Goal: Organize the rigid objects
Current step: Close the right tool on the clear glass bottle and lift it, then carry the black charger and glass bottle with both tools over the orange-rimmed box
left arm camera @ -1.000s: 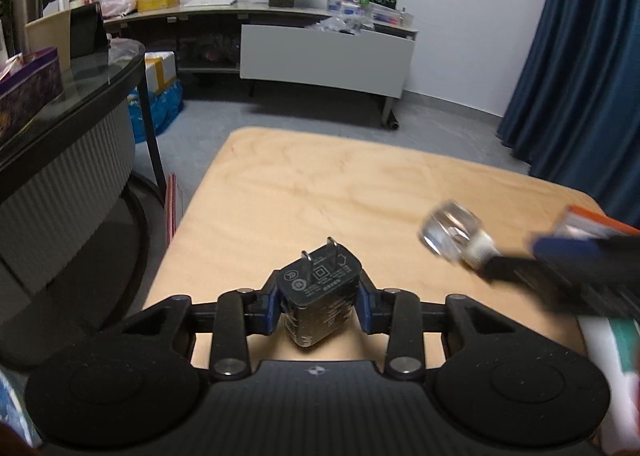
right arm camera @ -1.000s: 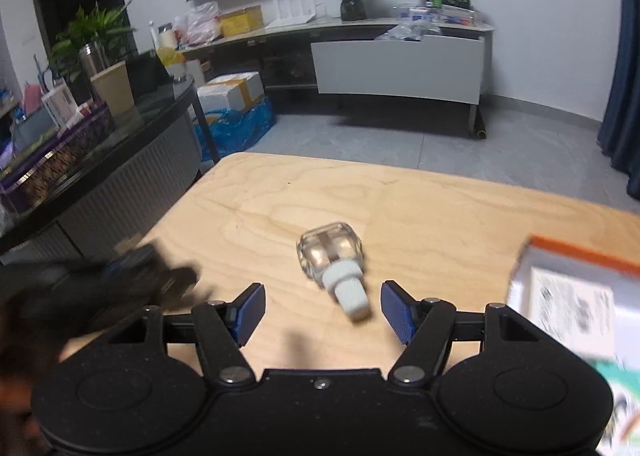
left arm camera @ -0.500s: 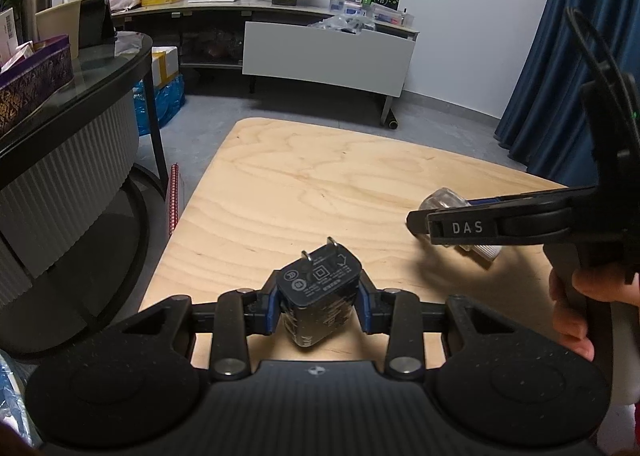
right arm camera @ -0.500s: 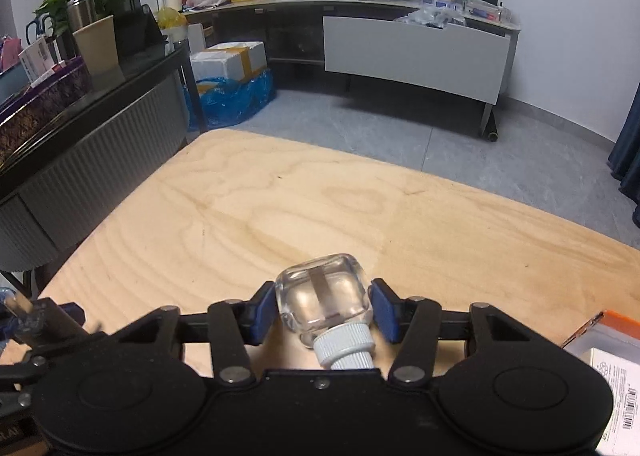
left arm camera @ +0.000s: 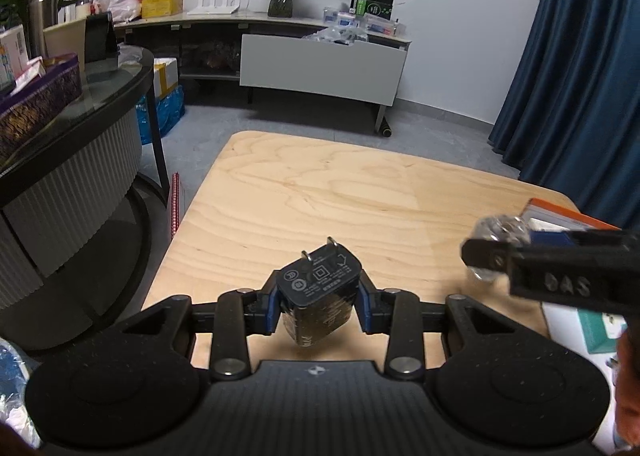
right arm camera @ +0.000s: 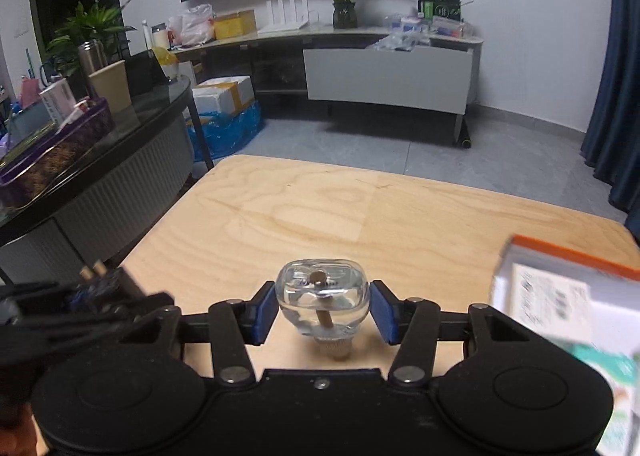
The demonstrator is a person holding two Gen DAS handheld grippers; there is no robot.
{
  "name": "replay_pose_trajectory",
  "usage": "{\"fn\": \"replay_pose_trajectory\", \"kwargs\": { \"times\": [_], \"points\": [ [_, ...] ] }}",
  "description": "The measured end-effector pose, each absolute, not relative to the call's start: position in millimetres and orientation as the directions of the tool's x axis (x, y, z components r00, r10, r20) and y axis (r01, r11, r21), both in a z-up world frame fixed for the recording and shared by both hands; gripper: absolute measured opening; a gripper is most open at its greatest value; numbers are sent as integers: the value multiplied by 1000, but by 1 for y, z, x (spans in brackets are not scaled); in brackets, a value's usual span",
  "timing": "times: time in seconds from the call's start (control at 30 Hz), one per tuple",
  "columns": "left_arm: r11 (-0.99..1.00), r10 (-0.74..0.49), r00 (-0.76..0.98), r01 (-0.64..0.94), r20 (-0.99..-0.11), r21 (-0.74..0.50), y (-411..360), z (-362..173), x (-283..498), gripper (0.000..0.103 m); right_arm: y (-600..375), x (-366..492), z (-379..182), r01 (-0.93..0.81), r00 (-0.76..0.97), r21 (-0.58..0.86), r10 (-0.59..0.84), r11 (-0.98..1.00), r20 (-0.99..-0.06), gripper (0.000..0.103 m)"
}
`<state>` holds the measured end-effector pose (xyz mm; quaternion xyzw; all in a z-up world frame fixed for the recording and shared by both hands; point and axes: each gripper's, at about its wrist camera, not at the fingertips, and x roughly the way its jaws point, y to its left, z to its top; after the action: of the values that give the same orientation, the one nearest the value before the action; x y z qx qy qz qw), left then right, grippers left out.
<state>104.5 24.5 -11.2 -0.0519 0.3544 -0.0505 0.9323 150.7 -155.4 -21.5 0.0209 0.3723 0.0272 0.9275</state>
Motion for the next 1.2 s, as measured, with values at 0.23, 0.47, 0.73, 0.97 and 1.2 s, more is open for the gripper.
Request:
{"fn": "replay_pose_trajectory", "kwargs": {
  "times": [0.23,0.47,0.73,0.97,1.2],
  "points": [
    [991,-124,755,61,-644,-118,15,6,73,37,-160,94,-3,26,735,84,38,996,-677,61],
    [991,-126,762,73,-635,-108,6,18,45,37,-155,53,18,33,754,74,24,997,-656,61],
    [987,-157,774,103,-614,-124,-6,31,22,37,-156,15,32,42,772,77,16,996,-636,61],
    [984,-179,778,133,-602,-122,-21,35,8,37,-168,-10,41,73,789,83,-7,994,-614,61],
    [979,-201,776,166,-598,-115,-35,39,-2,37,-179,-30,47,100,801,87,-28,991,-598,61]
  ]
}}
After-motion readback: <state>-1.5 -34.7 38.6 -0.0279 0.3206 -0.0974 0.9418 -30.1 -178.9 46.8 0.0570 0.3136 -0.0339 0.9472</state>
